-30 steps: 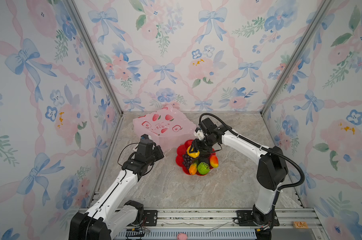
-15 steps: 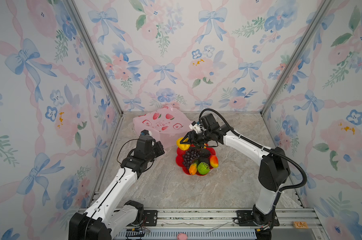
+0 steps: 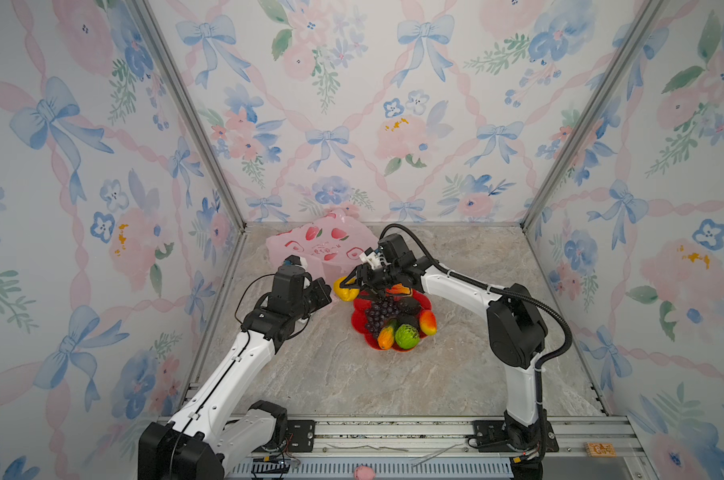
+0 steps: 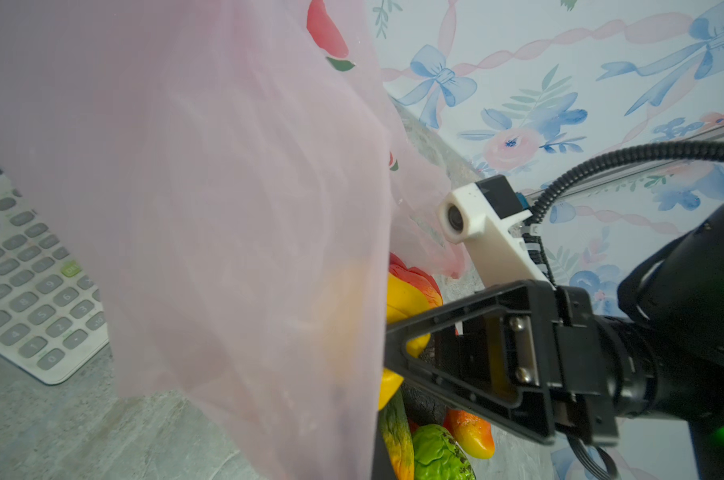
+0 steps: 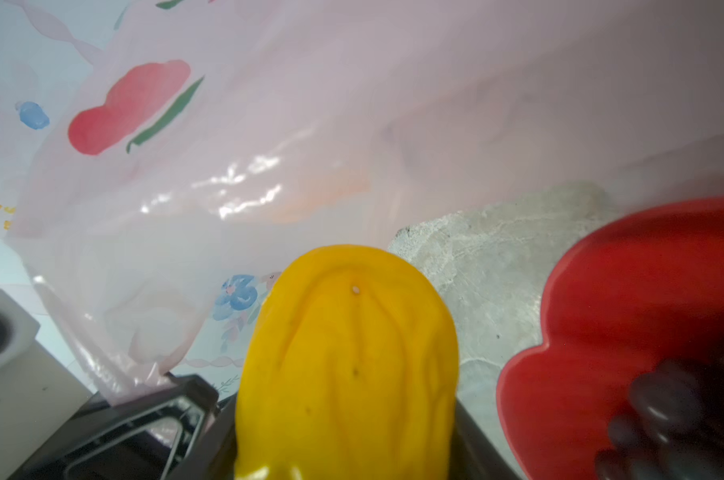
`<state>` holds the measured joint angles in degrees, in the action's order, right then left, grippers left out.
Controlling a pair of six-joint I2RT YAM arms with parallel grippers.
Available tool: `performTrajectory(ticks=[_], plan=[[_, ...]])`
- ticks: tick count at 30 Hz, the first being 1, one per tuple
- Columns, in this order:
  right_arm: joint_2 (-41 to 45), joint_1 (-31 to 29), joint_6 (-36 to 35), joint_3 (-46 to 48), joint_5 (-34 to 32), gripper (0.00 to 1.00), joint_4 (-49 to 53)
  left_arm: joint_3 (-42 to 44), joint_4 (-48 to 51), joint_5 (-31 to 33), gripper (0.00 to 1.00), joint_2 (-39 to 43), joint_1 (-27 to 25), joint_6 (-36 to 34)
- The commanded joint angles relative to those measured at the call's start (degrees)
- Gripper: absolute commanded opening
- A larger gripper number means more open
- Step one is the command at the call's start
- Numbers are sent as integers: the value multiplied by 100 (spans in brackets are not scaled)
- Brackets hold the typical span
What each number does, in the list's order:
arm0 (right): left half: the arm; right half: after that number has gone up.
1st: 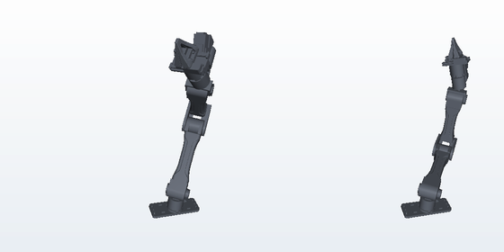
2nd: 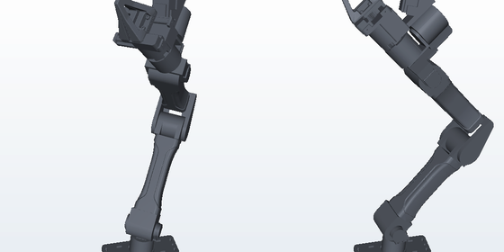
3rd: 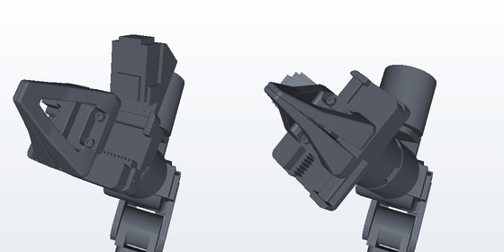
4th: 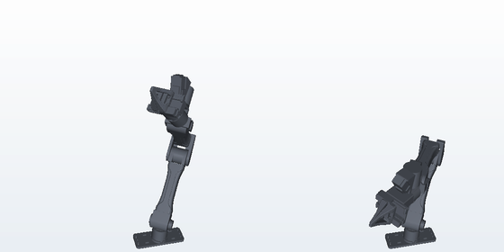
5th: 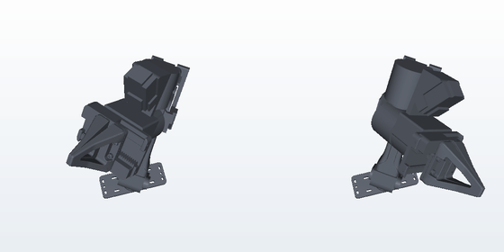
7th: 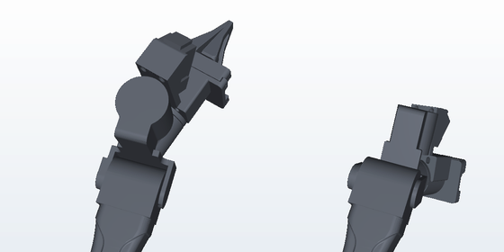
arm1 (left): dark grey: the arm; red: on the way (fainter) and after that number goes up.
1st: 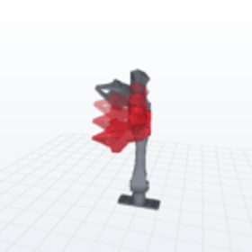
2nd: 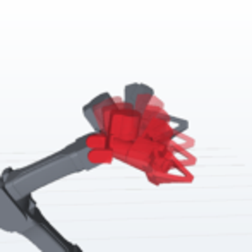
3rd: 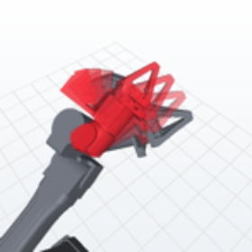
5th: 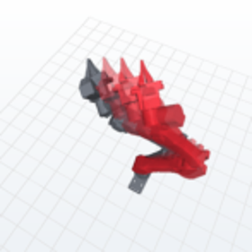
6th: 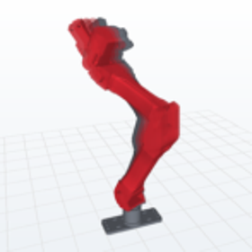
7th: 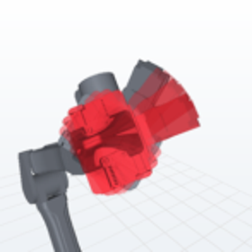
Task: Place the fruits into the plastic bag
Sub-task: 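Carry the yellow mango into the pink bag held by the left gripper, then release the mango inside the bag and withdraw the right gripper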
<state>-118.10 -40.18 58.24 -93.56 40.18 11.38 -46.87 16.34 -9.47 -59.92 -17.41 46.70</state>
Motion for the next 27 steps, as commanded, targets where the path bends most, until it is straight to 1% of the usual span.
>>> performTrajectory(ticks=[1,9,16,23,27], plan=[[-287,-25,524,-330,-221,50,-699,-179,-52,-216,0,-55,-50,137],[-662,16,1044,-356,-1041,50,-1160,-139,-379,-567,0,-160,-78,516],[-1031,99,1715,-397,-1627,51,-1902,-78,-759,-855,0,-299,-118,842],[-1374,204,1840,-795,-1982,52,-1848,19,-1293,-1201,0,-398,-144,1149],[-1562,244,1880,-1063,-2134,53,-1834,38,-1623,-1500,0,-498,-159,1301]])
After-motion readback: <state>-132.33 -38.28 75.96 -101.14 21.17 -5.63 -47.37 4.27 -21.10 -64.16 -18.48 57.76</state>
